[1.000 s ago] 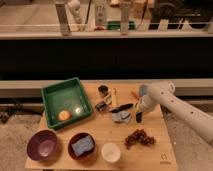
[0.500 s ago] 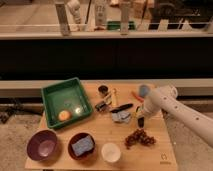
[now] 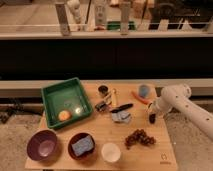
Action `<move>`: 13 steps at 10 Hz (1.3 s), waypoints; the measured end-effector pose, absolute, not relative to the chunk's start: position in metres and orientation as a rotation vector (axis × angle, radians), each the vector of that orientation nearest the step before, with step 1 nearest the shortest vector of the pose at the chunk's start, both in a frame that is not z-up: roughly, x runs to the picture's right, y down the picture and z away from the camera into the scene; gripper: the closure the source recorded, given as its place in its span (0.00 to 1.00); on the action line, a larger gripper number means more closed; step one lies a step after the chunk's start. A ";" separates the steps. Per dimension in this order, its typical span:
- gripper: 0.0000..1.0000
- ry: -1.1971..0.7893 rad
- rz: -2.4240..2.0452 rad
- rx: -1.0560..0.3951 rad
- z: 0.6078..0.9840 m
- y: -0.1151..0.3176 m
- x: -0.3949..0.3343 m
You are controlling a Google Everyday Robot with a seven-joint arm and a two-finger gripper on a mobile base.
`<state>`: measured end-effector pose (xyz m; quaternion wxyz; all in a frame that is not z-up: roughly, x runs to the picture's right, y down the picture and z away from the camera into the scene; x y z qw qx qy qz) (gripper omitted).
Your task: Wipe table surface with eraser
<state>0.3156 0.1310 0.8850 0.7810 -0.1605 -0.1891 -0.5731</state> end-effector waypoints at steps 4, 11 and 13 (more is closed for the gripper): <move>0.98 -0.415 -1.269 -0.338 0.901 0.121 0.282; 0.98 -0.497 -1.452 -0.336 0.873 0.160 0.210; 0.98 -0.481 -1.413 -0.350 0.871 0.160 0.234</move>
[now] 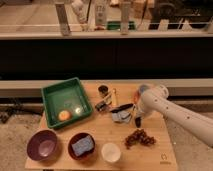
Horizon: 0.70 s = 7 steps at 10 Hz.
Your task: Wipe table surface with eraser
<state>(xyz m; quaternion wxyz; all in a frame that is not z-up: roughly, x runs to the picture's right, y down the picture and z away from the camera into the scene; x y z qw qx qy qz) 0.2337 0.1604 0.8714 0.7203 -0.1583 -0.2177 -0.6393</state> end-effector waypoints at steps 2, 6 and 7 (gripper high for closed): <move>0.98 -0.450 -1.372 -0.369 0.871 0.157 0.272; 0.98 -0.387 -1.312 -0.411 0.897 0.127 0.313; 0.98 -0.389 -1.314 -0.408 0.901 0.122 0.311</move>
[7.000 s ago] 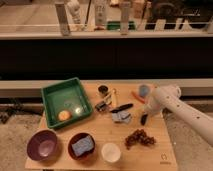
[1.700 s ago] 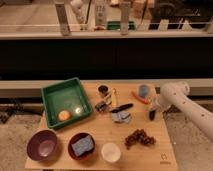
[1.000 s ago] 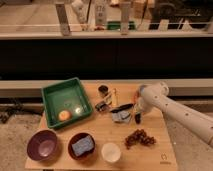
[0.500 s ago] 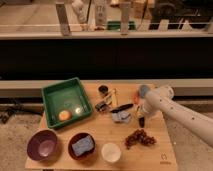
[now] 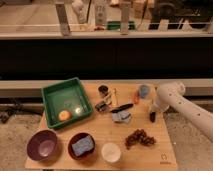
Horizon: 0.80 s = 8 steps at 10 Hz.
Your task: Wipe table surface with eraser
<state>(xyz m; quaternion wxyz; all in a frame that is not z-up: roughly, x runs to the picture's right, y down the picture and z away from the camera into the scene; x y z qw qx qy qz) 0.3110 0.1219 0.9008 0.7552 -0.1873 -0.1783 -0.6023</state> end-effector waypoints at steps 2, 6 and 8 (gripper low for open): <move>0.98 -0.397 -1.322 -0.408 0.901 0.121 0.296; 0.98 -0.490 -1.433 -0.388 0.891 0.137 0.215; 0.98 -0.527 -1.496 -0.382 0.876 0.152 0.195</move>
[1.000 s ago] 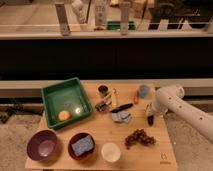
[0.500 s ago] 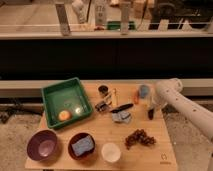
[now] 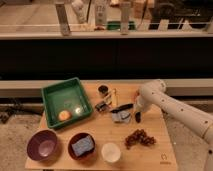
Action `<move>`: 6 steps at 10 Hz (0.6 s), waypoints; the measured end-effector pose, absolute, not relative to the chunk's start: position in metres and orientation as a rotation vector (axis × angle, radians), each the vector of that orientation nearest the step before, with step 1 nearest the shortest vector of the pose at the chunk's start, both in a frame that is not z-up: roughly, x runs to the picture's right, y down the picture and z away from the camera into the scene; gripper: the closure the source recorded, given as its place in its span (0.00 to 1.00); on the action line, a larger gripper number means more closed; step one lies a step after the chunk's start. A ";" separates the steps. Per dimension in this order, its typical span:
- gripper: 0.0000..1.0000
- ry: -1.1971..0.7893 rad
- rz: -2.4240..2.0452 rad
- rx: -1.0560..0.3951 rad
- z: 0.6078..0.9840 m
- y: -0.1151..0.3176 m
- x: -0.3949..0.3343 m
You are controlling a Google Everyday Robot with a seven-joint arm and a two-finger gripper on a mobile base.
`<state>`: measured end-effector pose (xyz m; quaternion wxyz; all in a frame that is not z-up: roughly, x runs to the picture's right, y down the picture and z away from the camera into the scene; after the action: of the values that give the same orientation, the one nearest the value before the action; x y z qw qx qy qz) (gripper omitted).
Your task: Wipe table surface with eraser
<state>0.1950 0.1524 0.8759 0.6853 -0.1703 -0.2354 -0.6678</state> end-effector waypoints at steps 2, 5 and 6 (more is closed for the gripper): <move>0.98 -0.540 -1.519 -0.389 0.868 0.161 0.194; 0.98 -0.534 -1.513 -0.425 0.861 0.171 0.232; 0.98 -0.526 -1.500 -0.441 0.862 0.175 0.252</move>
<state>0.2519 0.1745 0.8624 0.6787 -0.1964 -0.2343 -0.6677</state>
